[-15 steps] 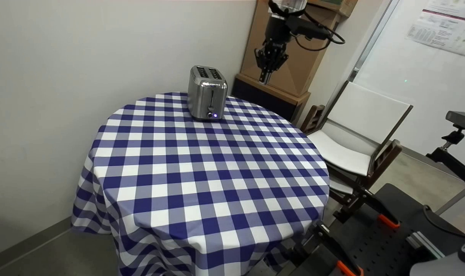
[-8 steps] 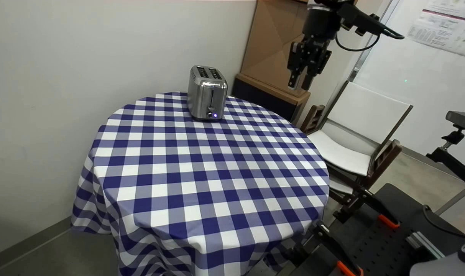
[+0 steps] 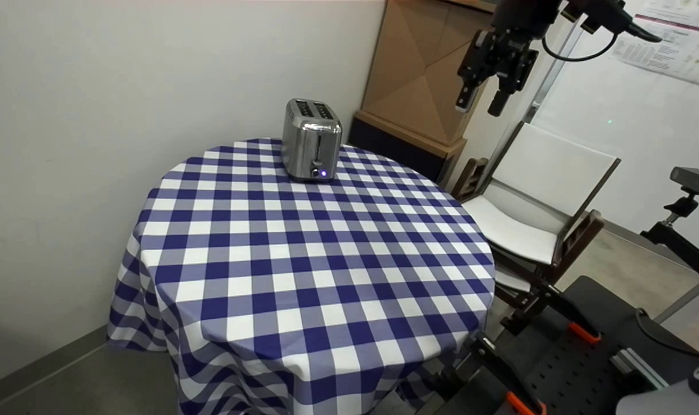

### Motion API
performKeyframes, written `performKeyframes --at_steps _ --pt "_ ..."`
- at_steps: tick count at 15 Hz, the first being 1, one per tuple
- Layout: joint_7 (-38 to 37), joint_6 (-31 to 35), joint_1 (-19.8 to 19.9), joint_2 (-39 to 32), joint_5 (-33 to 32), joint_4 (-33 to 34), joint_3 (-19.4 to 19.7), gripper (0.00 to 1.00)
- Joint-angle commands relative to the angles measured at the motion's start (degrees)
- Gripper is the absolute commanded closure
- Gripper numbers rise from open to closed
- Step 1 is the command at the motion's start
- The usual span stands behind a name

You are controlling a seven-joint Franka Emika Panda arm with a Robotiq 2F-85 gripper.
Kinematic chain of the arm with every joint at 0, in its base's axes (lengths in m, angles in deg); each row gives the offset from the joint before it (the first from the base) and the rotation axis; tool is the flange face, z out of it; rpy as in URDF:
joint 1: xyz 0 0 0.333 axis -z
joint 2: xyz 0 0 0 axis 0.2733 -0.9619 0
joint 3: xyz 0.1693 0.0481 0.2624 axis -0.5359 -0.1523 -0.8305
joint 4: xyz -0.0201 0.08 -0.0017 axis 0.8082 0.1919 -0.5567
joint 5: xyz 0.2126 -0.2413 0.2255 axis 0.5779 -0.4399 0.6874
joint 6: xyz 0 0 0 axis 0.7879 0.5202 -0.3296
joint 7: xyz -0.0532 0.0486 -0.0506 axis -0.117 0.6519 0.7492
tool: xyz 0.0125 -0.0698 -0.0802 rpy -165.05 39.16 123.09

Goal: Push the lever on the toaster downwards.

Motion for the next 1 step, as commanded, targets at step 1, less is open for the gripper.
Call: performKeyframes --at_steps 1 --pt "-0.3 -0.1 -1.1 0.0 -0.4 0.0 1.1 0.00"
